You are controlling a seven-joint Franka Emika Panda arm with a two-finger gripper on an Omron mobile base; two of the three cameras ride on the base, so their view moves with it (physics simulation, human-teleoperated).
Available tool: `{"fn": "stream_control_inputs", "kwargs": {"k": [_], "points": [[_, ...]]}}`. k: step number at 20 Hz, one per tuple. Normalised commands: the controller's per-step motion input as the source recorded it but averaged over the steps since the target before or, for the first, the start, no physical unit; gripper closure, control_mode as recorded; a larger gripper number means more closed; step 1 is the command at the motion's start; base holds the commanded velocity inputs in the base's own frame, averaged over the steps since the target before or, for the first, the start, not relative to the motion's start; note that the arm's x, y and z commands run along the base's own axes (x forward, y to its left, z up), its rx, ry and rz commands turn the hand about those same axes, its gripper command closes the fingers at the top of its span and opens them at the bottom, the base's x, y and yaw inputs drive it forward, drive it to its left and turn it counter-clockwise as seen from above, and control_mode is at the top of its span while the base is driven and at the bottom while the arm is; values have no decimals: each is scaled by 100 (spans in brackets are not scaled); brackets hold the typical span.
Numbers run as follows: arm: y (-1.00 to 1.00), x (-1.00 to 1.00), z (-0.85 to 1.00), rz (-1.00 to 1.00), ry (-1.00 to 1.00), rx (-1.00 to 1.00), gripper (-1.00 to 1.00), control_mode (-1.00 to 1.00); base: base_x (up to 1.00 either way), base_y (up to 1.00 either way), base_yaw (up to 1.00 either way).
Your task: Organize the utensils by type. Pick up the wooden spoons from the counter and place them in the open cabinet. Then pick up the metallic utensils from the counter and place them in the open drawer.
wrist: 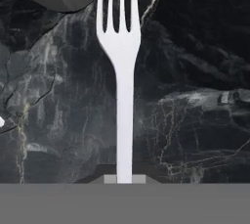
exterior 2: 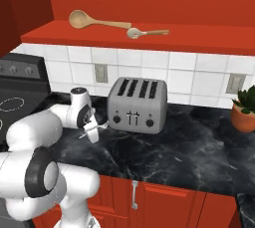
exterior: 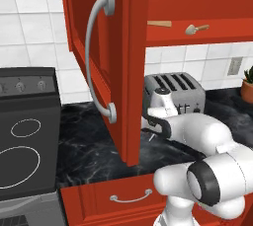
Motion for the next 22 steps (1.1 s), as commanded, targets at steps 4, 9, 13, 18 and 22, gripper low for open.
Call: {"fn": "stream_control_inputs", "kwargs": {"k": [4,9,13,18,22], "points": [[0,-44,56,0,0,0,100,-100,0,0,0],[0,-42,60,3,0,0,100,-100,0,0,0],[0,-51,49,4,0,0,100,-100,0,0,0],[0,-45,44,9,0,0,100,-100,0,0,0],[0,-38,40,17,0,0,100,-100,0,0,0]]}}
